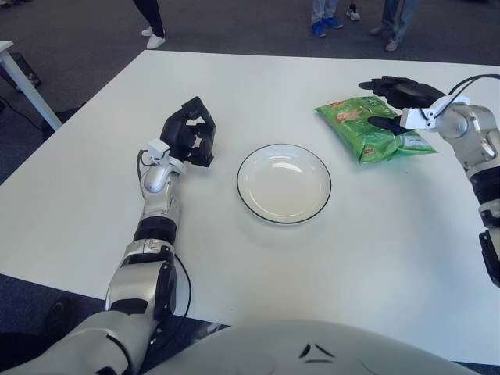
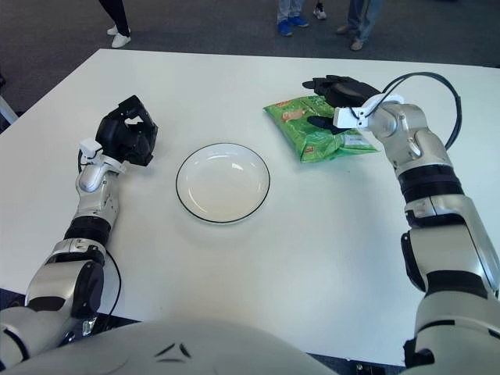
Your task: Put the snack into the plate.
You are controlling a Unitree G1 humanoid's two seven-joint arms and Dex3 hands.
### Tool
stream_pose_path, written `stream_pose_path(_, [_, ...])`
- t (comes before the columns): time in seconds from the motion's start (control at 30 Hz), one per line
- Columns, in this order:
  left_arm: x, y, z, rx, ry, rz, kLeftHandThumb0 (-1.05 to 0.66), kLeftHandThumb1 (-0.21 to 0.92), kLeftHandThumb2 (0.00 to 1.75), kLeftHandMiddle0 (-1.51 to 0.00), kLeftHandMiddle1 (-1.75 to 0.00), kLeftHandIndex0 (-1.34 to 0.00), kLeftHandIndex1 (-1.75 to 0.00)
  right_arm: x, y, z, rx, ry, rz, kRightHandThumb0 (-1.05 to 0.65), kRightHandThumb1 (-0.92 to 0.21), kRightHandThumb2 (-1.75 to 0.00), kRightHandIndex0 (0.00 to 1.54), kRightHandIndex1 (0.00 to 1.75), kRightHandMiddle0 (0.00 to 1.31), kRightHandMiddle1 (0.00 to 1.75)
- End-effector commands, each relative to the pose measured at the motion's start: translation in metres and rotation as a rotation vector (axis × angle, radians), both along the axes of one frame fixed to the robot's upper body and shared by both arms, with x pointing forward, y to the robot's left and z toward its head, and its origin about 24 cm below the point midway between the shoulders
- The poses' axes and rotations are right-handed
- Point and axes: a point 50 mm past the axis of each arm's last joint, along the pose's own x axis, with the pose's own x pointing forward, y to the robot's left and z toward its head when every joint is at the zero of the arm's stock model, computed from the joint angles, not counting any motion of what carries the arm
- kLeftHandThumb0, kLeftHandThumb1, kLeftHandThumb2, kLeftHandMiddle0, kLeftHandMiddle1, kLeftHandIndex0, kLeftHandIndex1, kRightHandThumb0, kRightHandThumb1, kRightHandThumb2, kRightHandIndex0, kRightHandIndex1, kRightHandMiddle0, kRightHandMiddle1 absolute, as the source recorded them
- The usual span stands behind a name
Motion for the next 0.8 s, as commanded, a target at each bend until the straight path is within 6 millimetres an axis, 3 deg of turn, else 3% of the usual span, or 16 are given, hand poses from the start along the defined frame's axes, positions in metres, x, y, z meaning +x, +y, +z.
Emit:
stream_pose_path(0.0, [-0.024, -0.001, -0.049, -0.072, 0.166, 0.034, -0.54, 0.17, 1.50, -1.36, -1.75, -0.73, -1.75, 0.003, -0.003, -0.002, -0.061, 0.047, 0.000, -1.05, -0.92, -0.91, 0.00, 0.00, 0.00, 0.10])
stream_pose_path(0.77, [-0.026, -0.004, -0.049, -0.080, 0.136, 0.035, -0.55, 0.15, 1.52, -1.36, -1.75, -0.75, -1.75, 0.008, 0.006, -0.069, -0.100, 0.353, -0.093, -1.05, -0.92, -0.92, 0.00, 0.00, 0.00, 0.06])
